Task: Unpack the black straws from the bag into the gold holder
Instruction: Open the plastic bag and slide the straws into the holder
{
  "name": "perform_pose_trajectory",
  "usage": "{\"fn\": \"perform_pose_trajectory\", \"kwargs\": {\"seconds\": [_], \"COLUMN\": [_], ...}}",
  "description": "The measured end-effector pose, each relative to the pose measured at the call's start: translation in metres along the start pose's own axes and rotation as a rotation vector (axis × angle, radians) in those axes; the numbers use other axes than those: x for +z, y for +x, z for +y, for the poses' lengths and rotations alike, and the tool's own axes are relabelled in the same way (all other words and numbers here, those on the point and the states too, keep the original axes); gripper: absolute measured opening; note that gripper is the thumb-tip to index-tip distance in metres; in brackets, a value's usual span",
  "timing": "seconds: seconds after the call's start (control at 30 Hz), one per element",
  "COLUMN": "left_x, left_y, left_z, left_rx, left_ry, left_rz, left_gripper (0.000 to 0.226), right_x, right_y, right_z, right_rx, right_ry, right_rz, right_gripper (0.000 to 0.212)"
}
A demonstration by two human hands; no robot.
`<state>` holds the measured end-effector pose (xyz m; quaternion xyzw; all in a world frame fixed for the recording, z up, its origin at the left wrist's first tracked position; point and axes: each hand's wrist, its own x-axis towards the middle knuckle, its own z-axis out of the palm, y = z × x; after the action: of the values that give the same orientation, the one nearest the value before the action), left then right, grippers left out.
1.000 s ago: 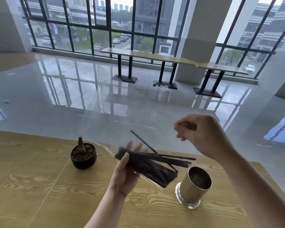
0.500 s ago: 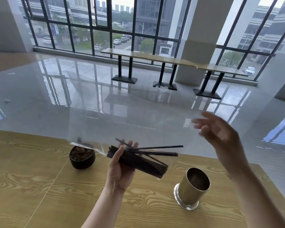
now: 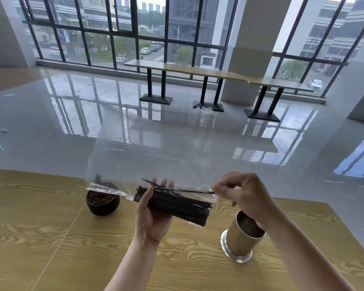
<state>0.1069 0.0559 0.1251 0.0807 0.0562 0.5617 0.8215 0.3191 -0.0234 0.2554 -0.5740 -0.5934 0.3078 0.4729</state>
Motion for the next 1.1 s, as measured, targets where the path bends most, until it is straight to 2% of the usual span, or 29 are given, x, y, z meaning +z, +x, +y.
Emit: {"fn": "perform_pose_trajectory", "kwargs": {"seconds": [0.1, 0.3, 0.4, 0.5, 0.53, 0.6, 0.67, 0.77, 0.9, 0.97, 1.03, 1.1], "left_x": [0.002, 0.006, 0.007, 0.009, 0.010, 0.012, 0.012, 0.010, 0.007, 0.008, 0.010, 0.010], "left_y": [0.002, 0.006, 0.007, 0.008, 0.009, 0.010, 0.011, 0.010, 0.009, 0.009, 0.009, 0.008], "left_z": [0.001, 0.003, 0.002, 0.001, 0.000, -0.002, -0.004, -0.006, -0.007, -0.008, -0.012, -0.019], "left_rx": [0.007, 0.032, 0.038, 0.028, 0.022, 0.008, 0.003, 0.011, -0.026, -0.032, -0.042, -0.068], "left_ry": [0.009, 0.036, 0.038, 0.010, 0.006, 0.008, 0.021, 0.055, 0.062, 0.052, 0.043, 0.041], "left_rz": [0.000, 0.008, -0.020, -0.014, -0.013, -0.040, -0.061, -0.016, 0.033, 0.055, 0.066, 0.065], "left_gripper": [0.027, 0.050, 0.037, 0.025, 0.023, 0.024, 0.035, 0.049, 0.045, 0.039, 0.042, 0.047], "right_x": [-0.005, -0.007, -0.010, -0.005, -0.001, 0.009, 0.017, 0.018, 0.013, 0.013, 0.013, 0.015], "right_y": [0.007, 0.009, 0.010, 0.005, 0.003, -0.001, -0.002, -0.002, -0.007, -0.015, -0.026, -0.039], "right_z": [-0.005, -0.006, -0.001, 0.014, 0.020, 0.033, 0.040, 0.043, 0.050, 0.057, 0.067, 0.079], "right_rx": [0.011, -0.060, -0.065, -0.042, -0.025, -0.009, -0.025, -0.058, 0.005, 0.032, 0.086, 0.157], "right_ry": [0.109, 0.147, 0.230, 0.287, 0.267, 0.174, 0.140, 0.215, 0.306, 0.310, 0.312, 0.335], "right_rz": [0.158, 0.187, 0.227, 0.077, 0.048, 0.040, 0.112, 0.193, 0.201, 0.174, 0.154, 0.090], "right_gripper": [0.011, 0.012, 0.006, 0.046, 0.051, 0.038, 0.019, 0.012, 0.028, 0.049, 0.067, 0.071]}}
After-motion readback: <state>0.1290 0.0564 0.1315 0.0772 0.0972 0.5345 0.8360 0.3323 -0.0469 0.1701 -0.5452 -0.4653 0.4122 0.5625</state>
